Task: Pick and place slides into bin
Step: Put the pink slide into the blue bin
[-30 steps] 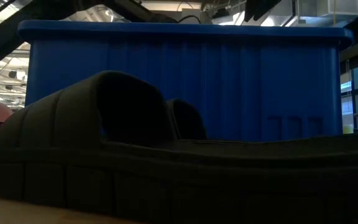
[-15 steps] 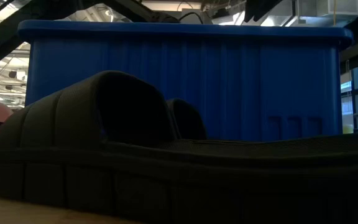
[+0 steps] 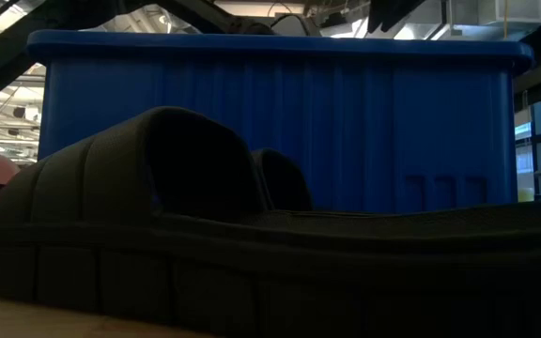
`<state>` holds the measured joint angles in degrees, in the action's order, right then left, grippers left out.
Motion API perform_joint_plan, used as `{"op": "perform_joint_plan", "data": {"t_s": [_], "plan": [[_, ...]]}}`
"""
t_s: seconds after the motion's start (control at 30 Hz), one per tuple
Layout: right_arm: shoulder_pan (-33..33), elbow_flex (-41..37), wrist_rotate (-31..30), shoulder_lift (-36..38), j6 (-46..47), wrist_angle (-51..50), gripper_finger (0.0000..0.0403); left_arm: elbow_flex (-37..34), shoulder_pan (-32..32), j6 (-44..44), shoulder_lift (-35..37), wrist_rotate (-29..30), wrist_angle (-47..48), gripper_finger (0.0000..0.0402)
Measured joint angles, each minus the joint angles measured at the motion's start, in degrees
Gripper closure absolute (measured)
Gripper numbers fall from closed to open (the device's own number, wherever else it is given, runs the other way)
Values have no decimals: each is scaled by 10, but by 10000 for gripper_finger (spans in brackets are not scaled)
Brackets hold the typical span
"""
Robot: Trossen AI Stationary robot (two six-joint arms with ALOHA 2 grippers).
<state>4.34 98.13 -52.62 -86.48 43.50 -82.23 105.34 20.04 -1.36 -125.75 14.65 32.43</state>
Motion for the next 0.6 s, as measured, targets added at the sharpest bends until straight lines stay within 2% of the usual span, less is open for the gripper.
{"op": "perform_joint_plan", "data": {"t_s": [0.1, 0.17, 0.23, 0.4, 0.6], "plan": [[0, 0, 3, 0, 0, 3, 221, 0, -1, -10, 0, -54, -38, 353], [0, 0, 4, 0, 0, 3, 221, 0, 0, -32, 0, -65, -67, 353], [0, 0, 4, 0, 0, 2, 221, 0, 1, -46, 0, -39, -87, 353], [0, 0, 4, 0, 0, 2, 221, 0, 6, -42, 0, 98, -93, 353], [0, 0, 4, 0, 0, 6, 221, 0, 15, -75, -1, 103, -88, 353]]}}
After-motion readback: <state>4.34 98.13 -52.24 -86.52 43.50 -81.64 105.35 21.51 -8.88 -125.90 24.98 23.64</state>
